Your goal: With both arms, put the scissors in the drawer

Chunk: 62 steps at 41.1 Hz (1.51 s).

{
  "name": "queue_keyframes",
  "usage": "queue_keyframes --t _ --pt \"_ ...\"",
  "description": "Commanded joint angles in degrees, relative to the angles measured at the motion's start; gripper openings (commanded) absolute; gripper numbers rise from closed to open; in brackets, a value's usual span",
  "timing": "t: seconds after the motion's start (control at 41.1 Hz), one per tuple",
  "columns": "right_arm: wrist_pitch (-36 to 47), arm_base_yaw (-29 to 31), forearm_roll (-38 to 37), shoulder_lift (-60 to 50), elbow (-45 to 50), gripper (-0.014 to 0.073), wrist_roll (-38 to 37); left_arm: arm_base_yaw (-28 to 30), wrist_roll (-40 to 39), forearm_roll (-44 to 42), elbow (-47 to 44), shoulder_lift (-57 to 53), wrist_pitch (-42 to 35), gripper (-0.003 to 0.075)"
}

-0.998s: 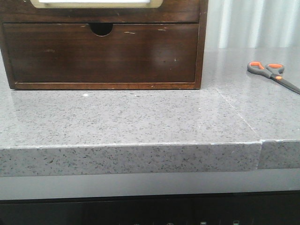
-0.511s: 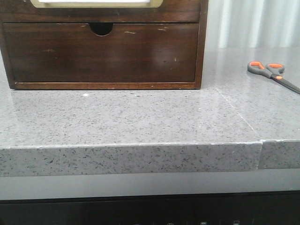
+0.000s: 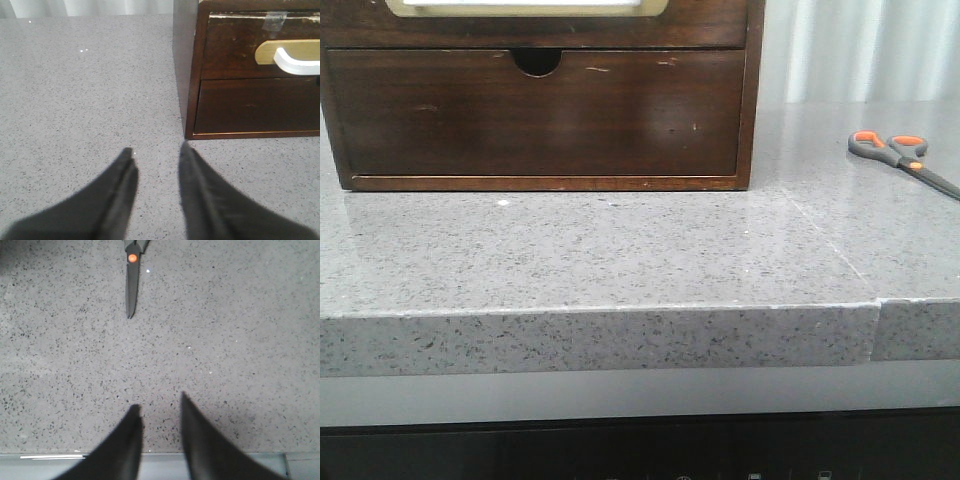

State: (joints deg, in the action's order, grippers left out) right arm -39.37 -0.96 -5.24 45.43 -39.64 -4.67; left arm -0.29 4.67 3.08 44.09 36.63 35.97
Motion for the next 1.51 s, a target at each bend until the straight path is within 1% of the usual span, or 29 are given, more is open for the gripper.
queue_keyframes --t 0.0,0.073,0.195,0.292,0.365,0.487,0.511,0.633,0.657,0.706,0.73,0.779,0.852,0.973,1.217,1.485 --pt "3.9 0.3 -1.7 0.4 -1.5 0.0452 0.6 -0.3 -0.5 -0.2 1.5 0.4 -5.1 0.0465" --pt "3.9 0.3 -2.4 0.4 -1.5 0.0459 0.6 -0.3 -0.5 0.6 1.1 0.4 -6.0 0.0507" --pt "3.6 0.3 -2.4 0.4 -1.5 0.0460 0.6 -0.3 -0.5 6.4 0.9 1.4 -6.2 0.0496" --pt "3.6 0.3 -2.4 0.4 -1.5 0.0460 0.6 -0.3 -0.5 16.5 0.9 3.7 -6.2 0.0491" --pt "3.6 0.3 -2.4 0.4 -1.5 0.0460 0.6 -0.3 -0.5 25.7 0.9 6.4 -6.5 0.0491" --pt "3.6 0.3 -2.4 0.4 -1.5 0.0460 0.6 -0.3 0.1 38.0 0.9 10.7 -6.5 0.0491" --pt "3.6 0.3 -2.4 0.4 -1.5 0.0460 0.6 -0.3 0.8 39.4 0.9 11.3 -6.4 0.0491" --pt "3.6 0.3 -2.4 0.4 -1.5 0.0460 0.6 -0.3 9.8 56.6 0.9 15.1 -4.7 0.0491" --pt "3.6 0.3 -2.4 0.4 -1.5 0.0460 0.6 -0.3 13.3 61.2 0.9 16.0 -4.0 0.0491" --pt "3.6 0.3 -2.4 0.4 -1.5 0.0460 0.6 -0.3 19.1 67.7 0.9 17.5 -3.3 0.0491" --pt "3.6 0.3 -2.4 0.4 -1.5 0.0460 0.6 -0.3 20.9 71.6 0.9 18.2 -2.9 0.0491" --pt "3.6 0.3 -2.4 0.4 -1.5 0.0460 0.6 -0.3 25.8 77.6 0.9 19.8 -2.0 0.0491" --pt "3.6 0.3 -2.4 0.4 -1.5 0.0460 0.6 -0.3 30.5 84.9 0.9 21.8 -0.6 0.0491" --pt "3.6 0.3 -2.4 0.4 -1.5 0.0460 0.6 -0.3 35.3 92.6 0.9 25.2 3.2 0.0491" --pt "3.6 0.3 -2.4 0.4 -1.5 0.0460 0.6 -0.3 40.7 103.4 1.0 32.1 10.7 0.0491" --pt "3.6 0.3 -2.4 0.4 -1.5 0.0460 0.6 -0.3 40.7 103.5 3.9 38.5 12.8 0.0491"
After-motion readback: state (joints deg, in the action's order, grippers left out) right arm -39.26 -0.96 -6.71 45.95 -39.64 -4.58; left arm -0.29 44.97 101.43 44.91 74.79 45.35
